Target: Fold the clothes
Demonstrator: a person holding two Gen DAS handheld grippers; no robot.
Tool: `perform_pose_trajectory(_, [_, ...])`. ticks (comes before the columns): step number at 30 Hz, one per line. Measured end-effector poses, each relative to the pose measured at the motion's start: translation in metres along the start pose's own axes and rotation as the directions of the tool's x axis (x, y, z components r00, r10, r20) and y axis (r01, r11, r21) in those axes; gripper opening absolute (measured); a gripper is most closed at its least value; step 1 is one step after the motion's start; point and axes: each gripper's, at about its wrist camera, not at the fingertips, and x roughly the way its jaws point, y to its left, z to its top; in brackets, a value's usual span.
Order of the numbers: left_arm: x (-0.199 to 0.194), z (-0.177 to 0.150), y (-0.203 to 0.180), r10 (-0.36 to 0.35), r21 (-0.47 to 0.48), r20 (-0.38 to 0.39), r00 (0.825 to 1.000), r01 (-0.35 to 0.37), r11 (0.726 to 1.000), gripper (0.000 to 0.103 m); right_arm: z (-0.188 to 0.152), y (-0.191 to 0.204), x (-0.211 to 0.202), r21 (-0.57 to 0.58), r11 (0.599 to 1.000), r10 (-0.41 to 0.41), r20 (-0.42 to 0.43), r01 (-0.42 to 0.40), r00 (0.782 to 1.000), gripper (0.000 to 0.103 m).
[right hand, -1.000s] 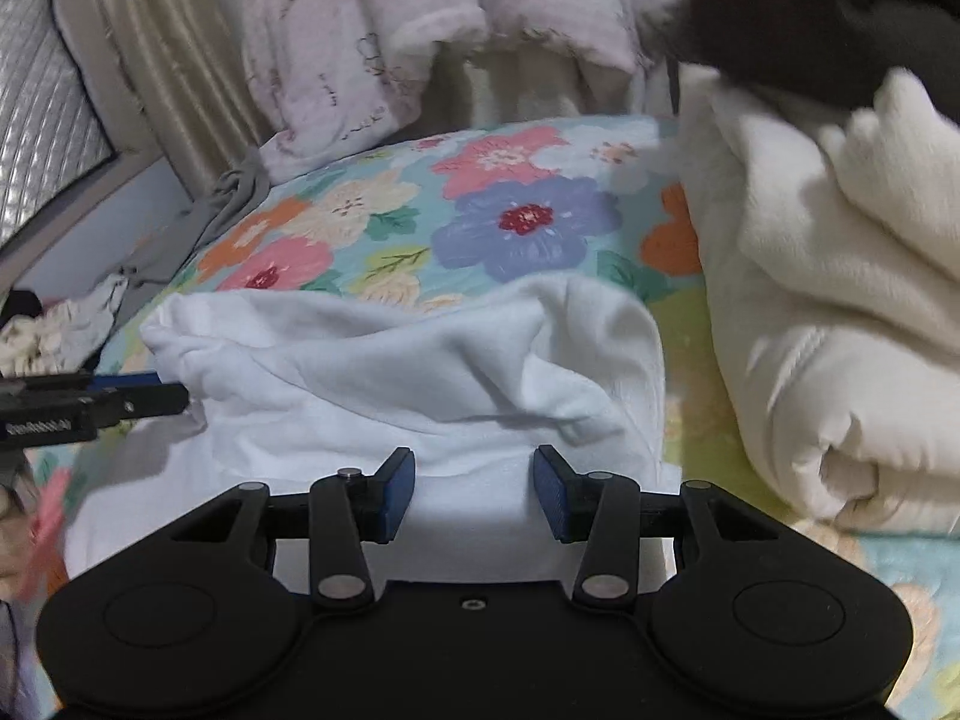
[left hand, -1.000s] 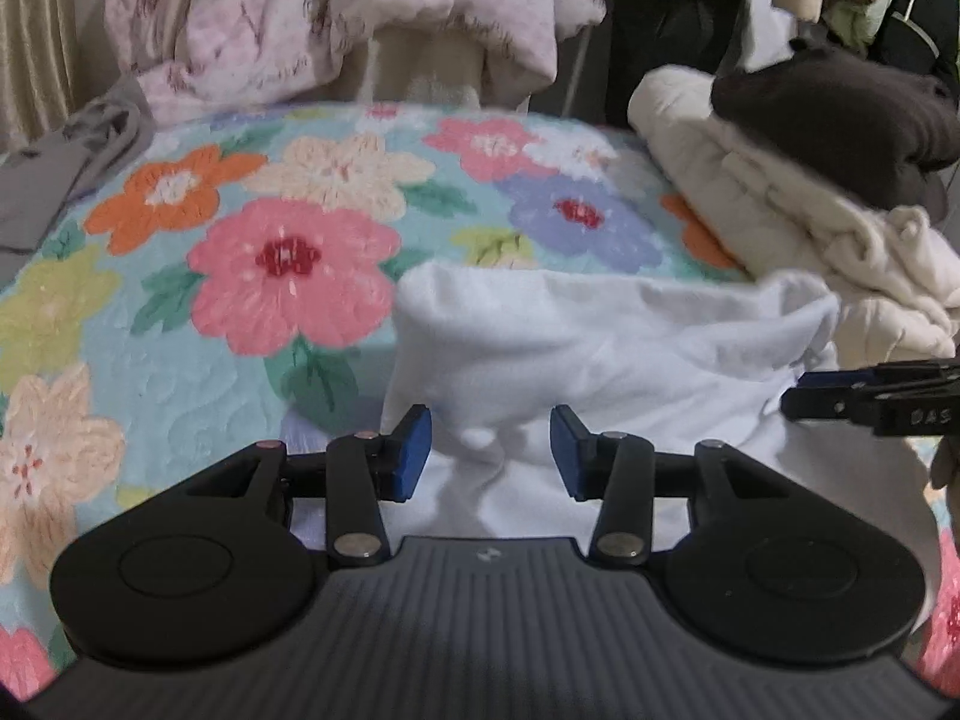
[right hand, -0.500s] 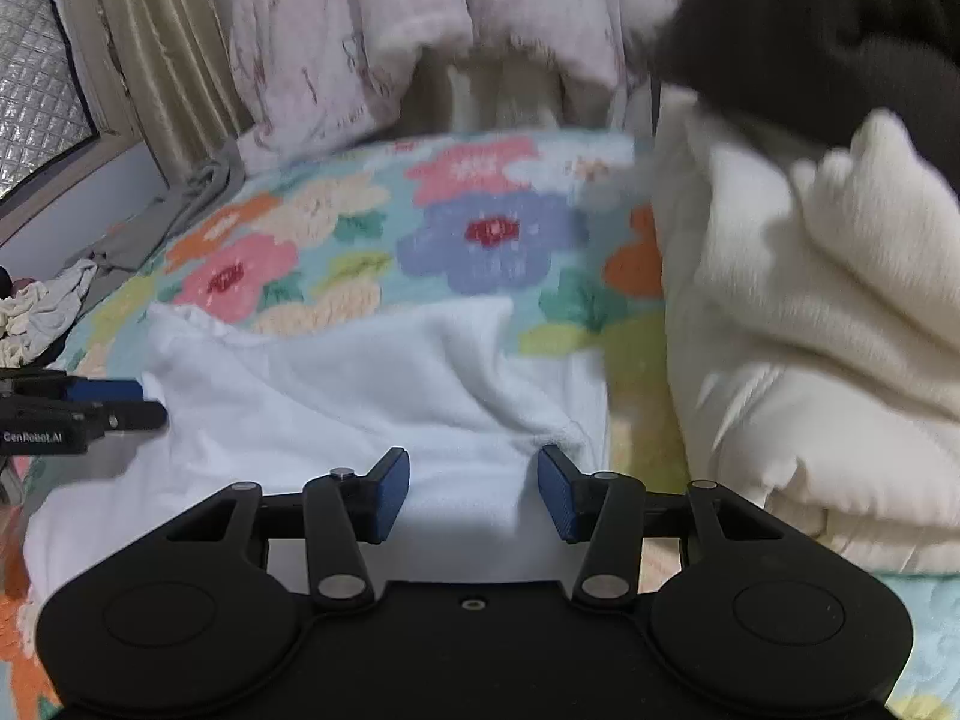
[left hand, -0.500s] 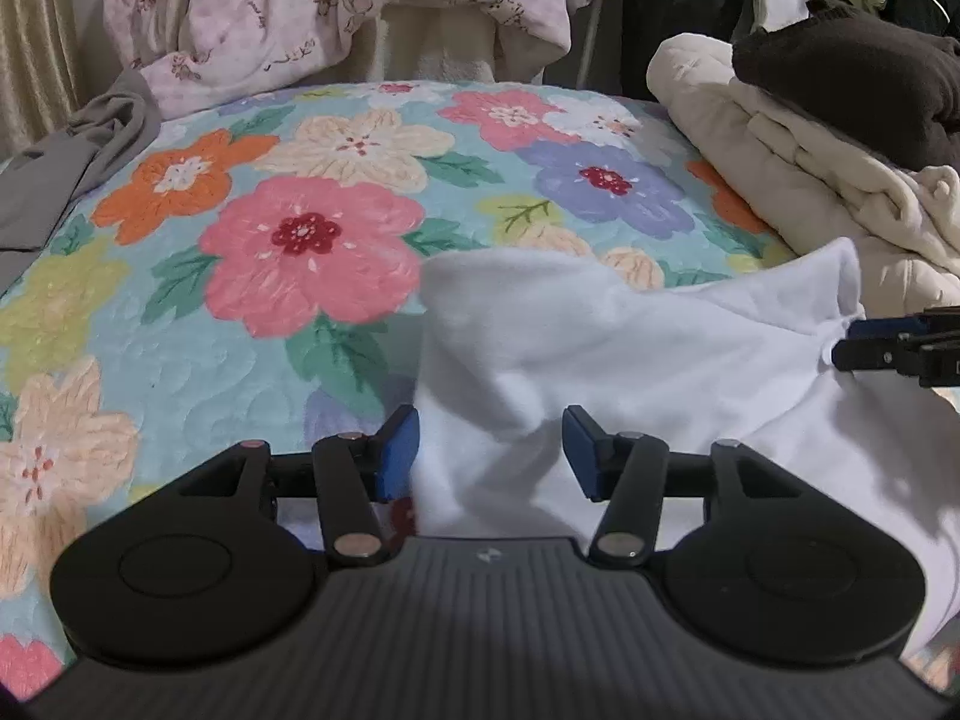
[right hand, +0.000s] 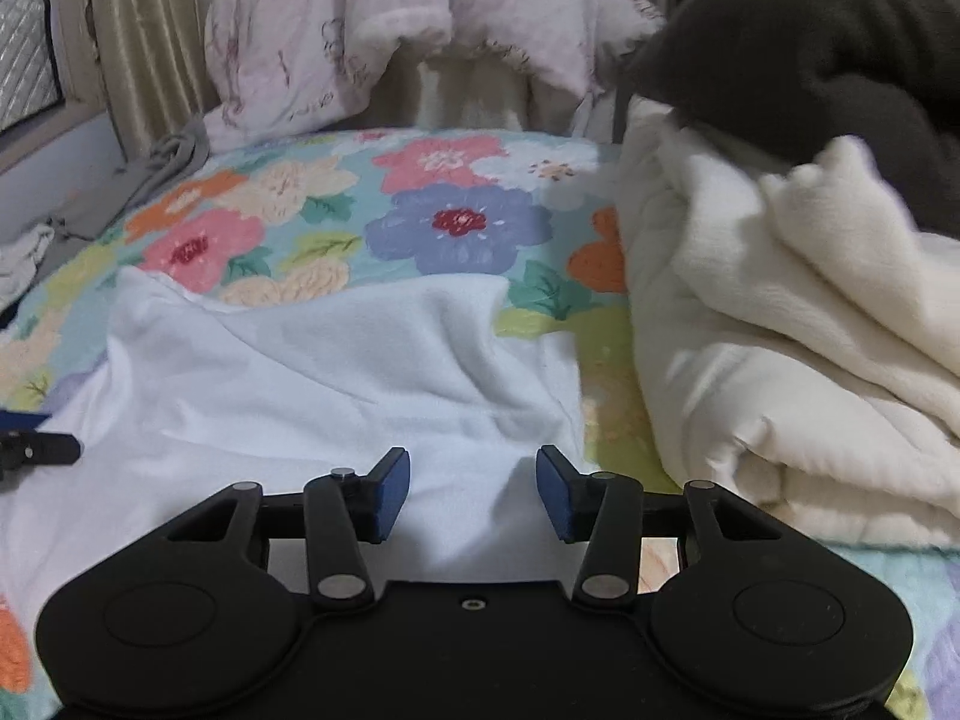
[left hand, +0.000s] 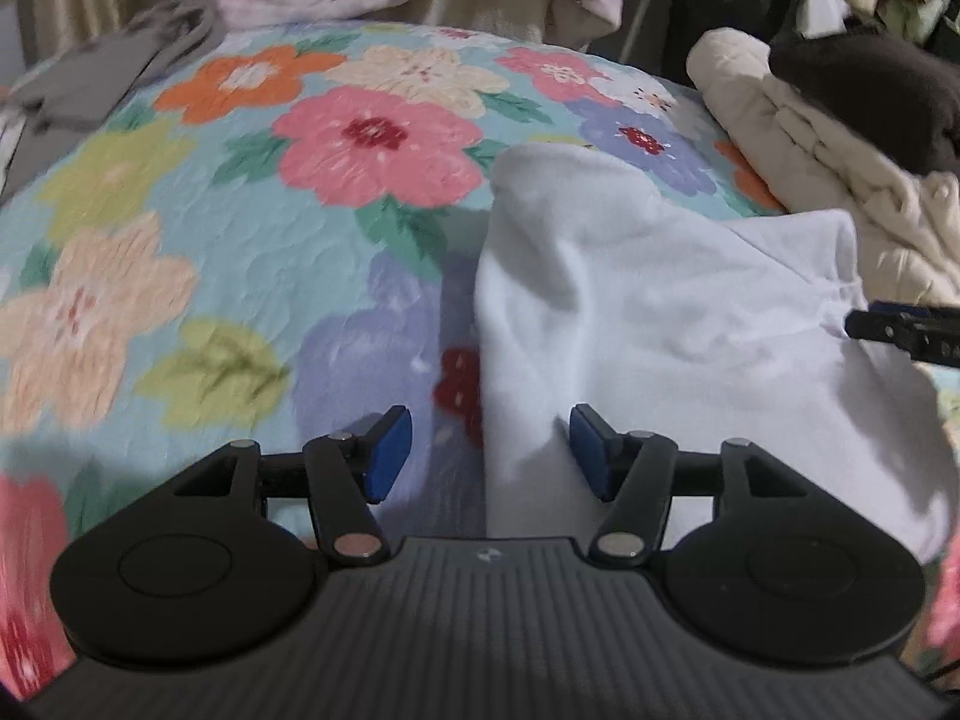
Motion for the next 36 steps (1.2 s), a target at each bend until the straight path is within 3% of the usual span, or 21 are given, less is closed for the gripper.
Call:
perform_pose_trajectory(5, [-0.017, -0.025, 0.023, -0.067, -0.183, -0.026, 0.997, 0.061, 0.981, 0.059, -0.009, 0.000, -0.041, 0.025, 1.000, -0.019, 0.020, 0.019, 1.000, 0.058])
perform_pose_trajectory(7, [-0.027, -0.035, 0.031, -0.100, -0.253, -0.025, 0.995, 0.091, 0.963, 0.059, -0.015, -0.004, -0.056, 0.115, 0.993, 0.010, 0.026, -0.013, 1.000, 0.060])
perform_pose_trajectory(11, [-0.044, -0.053, 0.040, -0.142, -0.327, -0.018, 0.990, 0.128, 0.936, 0.060, -0.045, -0.015, -0.082, 0.393, 0.907, 0.142, 0.046, -0.149, 0.989, 0.062])
perform_pose_trajectory(15, [-0.052, -0.068, 0.048, -0.188, -0.407, -0.008, 0.982, 0.169, 0.897, 0.060, -0.067, -0.004, -0.107, 0.506, 0.837, 0.211, 0.056, -0.210, 0.976, 0.062])
perform_pose_trajectory(17, [-0.054, -0.075, 0.051, -0.214, -0.442, -0.002, 0.977, 0.191, 0.877, 0.060, -0.078, 0.001, -0.117, 0.565, 0.785, 0.250, 0.087, -0.255, 0.964, 0.066])
perform_pose_trajectory(20, [-0.054, -0.088, 0.053, -0.281, -0.515, 0.030, 0.959, 0.255, 0.818, 0.060, -0.100, 0.012, -0.116, 0.669, 0.690, 0.282, 0.101, -0.275, 0.954, 0.075])
perform_pose_trajectory(23, [-0.046, -0.097, 0.053, -0.329, -0.609, 0.087, 0.940, 0.312, 0.730, 0.060, -0.127, 0.024, -0.100, 0.776, 0.586, 0.256, 0.096, -0.234, 0.962, 0.075])
perform_pose_trajectory(27, [-0.027, -0.101, 0.047, -0.309, -0.671, 0.147, 0.940, 0.324, 0.667, 0.061, -0.160, 0.041, -0.074, 0.881, 0.431, 0.227, 0.105, -0.196, 0.968, 0.075])
perform_pose_trajectory(29, [-0.018, -0.103, 0.048, -0.304, -0.722, 0.189, 0.934, 0.342, 0.601, 0.061, -0.173, 0.050, -0.070, 0.907, 0.365, 0.179, 0.153, -0.210, 0.972, 0.076])
perform_pose_trajectory(30, [-0.015, -0.103, 0.048, -0.296, -0.744, 0.206, 0.933, 0.346, 0.572, 0.061, -0.178, 0.055, -0.070, 0.908, 0.352, 0.139, 0.189, -0.227, 0.972, 0.076])
perform_pose_trajectory(34, [-0.007, -0.095, 0.043, -0.278, -0.772, 0.211, 0.937, 0.334, 0.540, 0.062, -0.184, 0.062, -0.063, 0.916, 0.274, 0.017, 0.300, -0.293, 0.954, 0.078])
perform_pose_trajectory(36, [-0.004, -0.088, 0.039, -0.278, -0.767, 0.216, 0.936, 0.338, 0.545, 0.062, -0.177, 0.058, -0.054, 0.915, 0.259, -0.010, 0.321, -0.308, 0.947, 0.078])
